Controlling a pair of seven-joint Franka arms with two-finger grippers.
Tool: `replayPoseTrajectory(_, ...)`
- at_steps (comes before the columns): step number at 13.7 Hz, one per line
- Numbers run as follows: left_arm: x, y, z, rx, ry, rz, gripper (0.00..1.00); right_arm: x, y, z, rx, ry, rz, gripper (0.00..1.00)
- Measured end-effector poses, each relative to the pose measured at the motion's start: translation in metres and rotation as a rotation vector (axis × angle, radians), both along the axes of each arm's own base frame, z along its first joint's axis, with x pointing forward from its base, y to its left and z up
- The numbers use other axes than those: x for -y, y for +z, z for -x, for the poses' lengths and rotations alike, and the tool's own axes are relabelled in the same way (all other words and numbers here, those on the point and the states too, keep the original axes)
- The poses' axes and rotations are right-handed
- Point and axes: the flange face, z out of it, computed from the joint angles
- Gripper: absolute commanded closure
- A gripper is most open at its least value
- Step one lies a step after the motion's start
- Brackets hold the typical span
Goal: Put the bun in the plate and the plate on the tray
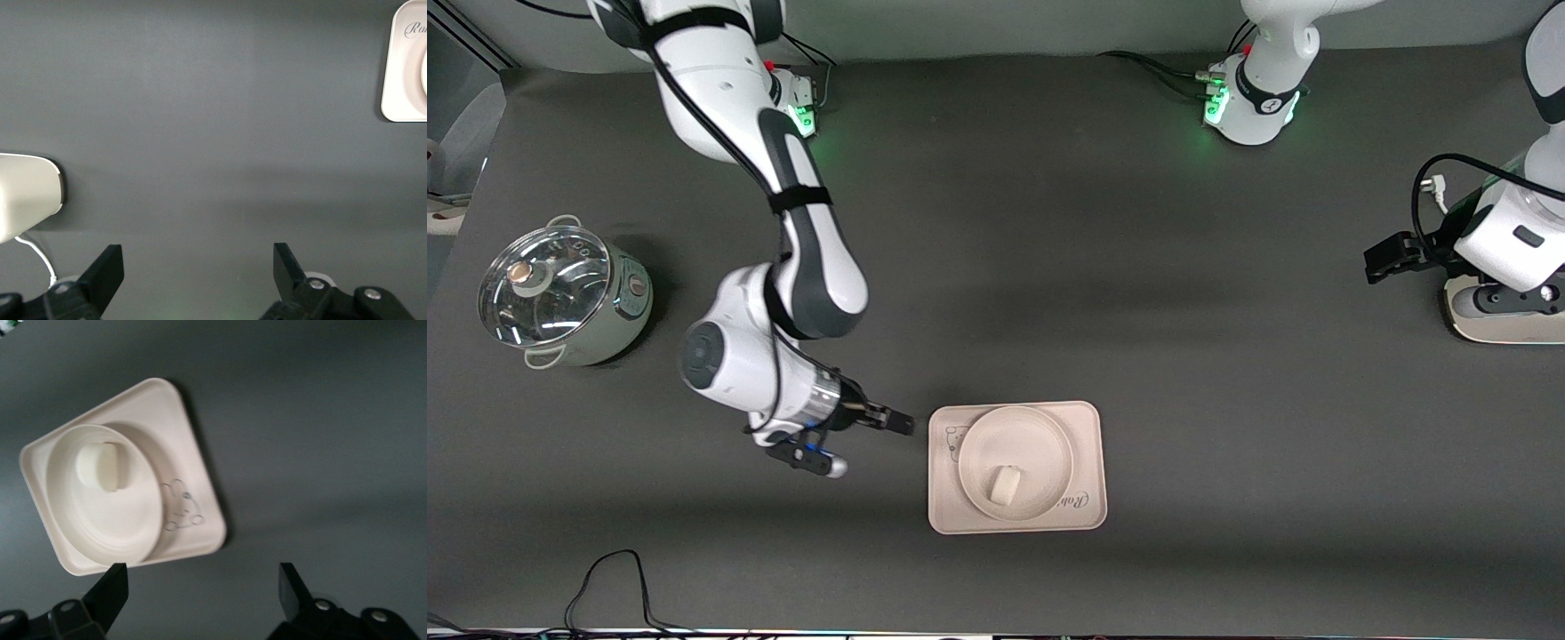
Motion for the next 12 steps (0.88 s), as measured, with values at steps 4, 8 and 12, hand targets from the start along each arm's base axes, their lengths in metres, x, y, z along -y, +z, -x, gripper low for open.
replayPoseTrajectory(4, 0.008, 0.006, 0.0, 0.012, -0.014, 0.001, 0.0, 0.09, 0.081, 0.018, -0.086, 0.06, 0.062, 0.0)
replayPoseTrajectory(8, 0.011, 0.01, 0.0, 0.021, -0.019, 0.002, 0.0, 0.154, 0.16, 0.042, -0.084, 0.105, 0.107, 0.0)
replayPoseTrajectory(12, 0.012, 0.017, 0.0, 0.034, -0.02, 0.003, 0.0, 0.191, 0.202, 0.069, -0.11, 0.144, 0.184, 0.0)
